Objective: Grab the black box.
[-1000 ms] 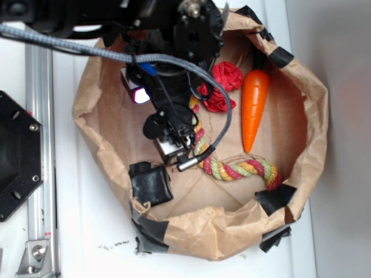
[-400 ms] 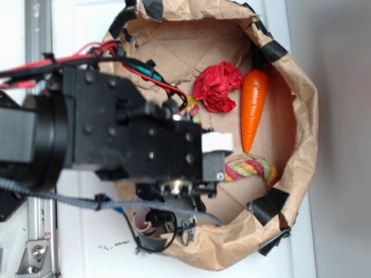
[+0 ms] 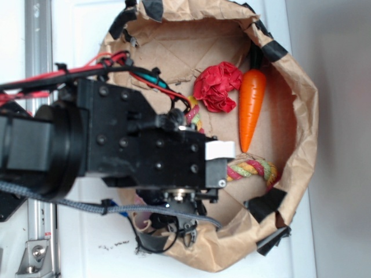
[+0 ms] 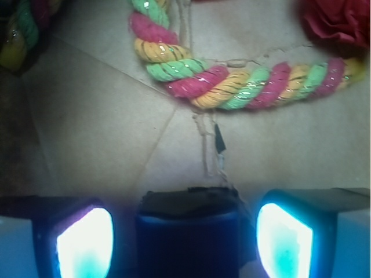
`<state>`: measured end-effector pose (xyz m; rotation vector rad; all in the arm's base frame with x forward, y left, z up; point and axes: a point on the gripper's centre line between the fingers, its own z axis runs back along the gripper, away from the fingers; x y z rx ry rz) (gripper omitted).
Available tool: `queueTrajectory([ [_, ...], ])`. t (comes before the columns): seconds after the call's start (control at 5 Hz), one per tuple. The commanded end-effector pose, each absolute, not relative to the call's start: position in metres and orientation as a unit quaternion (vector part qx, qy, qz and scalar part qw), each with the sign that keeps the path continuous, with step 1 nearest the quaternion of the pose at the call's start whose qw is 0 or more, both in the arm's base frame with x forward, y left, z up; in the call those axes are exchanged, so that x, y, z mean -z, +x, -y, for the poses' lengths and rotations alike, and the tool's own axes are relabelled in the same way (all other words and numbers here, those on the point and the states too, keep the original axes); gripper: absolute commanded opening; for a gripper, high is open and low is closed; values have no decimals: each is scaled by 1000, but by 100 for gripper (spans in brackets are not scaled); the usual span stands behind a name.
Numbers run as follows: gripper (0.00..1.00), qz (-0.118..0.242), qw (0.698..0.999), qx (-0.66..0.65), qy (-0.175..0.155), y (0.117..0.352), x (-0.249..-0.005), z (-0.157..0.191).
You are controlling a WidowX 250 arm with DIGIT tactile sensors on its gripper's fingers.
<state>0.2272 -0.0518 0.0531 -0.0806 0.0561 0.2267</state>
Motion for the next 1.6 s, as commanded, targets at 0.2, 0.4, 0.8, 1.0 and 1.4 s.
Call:
queueTrajectory([
  [0.2,100,-17,987,-148,-66,243,-49,14],
  [0.4,100,-21,992,-114,-56,237,-42,40],
  [0.8,100,-25,994,-78,-69,219,-48,76],
  [1.0,100,-39,993,-81,-72,216,-41,76],
  [1.4,100,-82,991,-83,-69,202,-18,72],
])
